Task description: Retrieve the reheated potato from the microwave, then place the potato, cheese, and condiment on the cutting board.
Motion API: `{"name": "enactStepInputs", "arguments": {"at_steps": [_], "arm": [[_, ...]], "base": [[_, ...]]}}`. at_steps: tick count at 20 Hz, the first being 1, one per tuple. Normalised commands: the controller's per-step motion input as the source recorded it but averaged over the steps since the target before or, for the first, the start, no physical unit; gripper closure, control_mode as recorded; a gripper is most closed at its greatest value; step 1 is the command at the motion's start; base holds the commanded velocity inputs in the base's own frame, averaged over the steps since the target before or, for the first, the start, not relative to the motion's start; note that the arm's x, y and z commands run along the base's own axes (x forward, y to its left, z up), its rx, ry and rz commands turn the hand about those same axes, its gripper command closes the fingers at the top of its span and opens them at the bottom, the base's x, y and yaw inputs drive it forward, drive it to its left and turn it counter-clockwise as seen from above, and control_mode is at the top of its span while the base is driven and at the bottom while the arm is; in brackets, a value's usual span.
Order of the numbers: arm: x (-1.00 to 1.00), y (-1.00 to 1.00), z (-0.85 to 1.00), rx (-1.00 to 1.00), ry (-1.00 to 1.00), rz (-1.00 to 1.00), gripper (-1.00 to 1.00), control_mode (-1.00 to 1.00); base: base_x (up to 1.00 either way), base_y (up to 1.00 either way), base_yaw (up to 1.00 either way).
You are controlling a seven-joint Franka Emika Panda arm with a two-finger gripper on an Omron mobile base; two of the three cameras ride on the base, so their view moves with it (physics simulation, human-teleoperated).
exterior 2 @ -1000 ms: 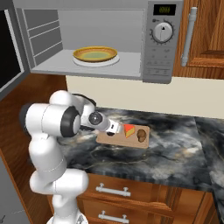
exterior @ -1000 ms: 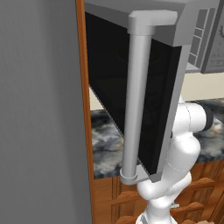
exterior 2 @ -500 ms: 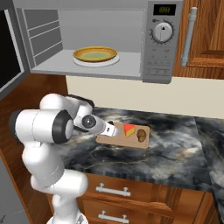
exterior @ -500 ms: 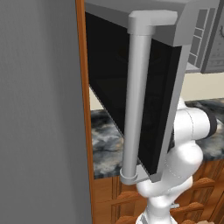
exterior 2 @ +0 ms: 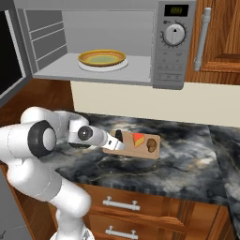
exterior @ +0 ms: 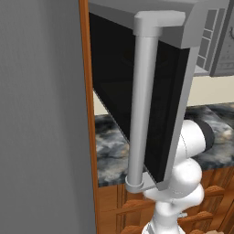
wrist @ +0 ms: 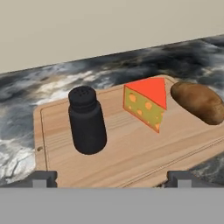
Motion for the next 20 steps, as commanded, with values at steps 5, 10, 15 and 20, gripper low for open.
{"name": "enactStepInputs", "arguments": {"at_steps": [5,10,15,20], "arm": [[-0.05,-0.10,0.52,0.01,0.16,-0.07,-1.00,-1.00],[0.00,-0.12,0.58,0.04,0.22,-0.01,-1.00,-1.00],[0.07,-0.13,0.63,0.08,0.22,0.00,-1.00,-1.00],[0.08,-0.12,0.68,0.12,0.22,0.00,-1.00,-1.00]], "base": [[0.00,0.00,0.00],[0.00,0.00,0.00],[0.00,0.00,0.00],[0.00,0.00,0.00]]}}
